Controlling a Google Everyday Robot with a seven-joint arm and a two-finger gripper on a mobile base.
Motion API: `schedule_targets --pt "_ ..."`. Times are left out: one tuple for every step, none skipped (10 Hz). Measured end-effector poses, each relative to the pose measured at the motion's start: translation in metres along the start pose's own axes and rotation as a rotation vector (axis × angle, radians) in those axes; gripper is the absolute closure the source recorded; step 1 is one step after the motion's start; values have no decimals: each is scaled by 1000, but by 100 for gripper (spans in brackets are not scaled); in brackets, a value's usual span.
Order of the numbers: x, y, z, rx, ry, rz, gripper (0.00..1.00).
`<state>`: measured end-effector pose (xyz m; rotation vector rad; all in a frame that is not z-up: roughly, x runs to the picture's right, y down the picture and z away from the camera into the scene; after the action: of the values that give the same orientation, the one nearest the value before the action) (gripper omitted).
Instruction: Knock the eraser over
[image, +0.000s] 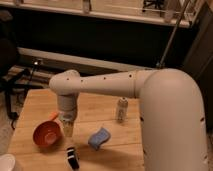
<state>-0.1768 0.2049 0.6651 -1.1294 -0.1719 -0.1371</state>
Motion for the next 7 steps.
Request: schedule_targets --pt "-2 3 2 -20 6 -2 97" --pt "-5 5 6 -39 6 2 97" --pt "-6 8 10 -55 2 10 97" --pt "-8 10 14 -64 -7 18 97" --pt "-11 12 17 -69 -16 21 97" --pt "-13 15 20 -73 -26 23 97" --pt "-16 18 22 -73 -33 20 97"
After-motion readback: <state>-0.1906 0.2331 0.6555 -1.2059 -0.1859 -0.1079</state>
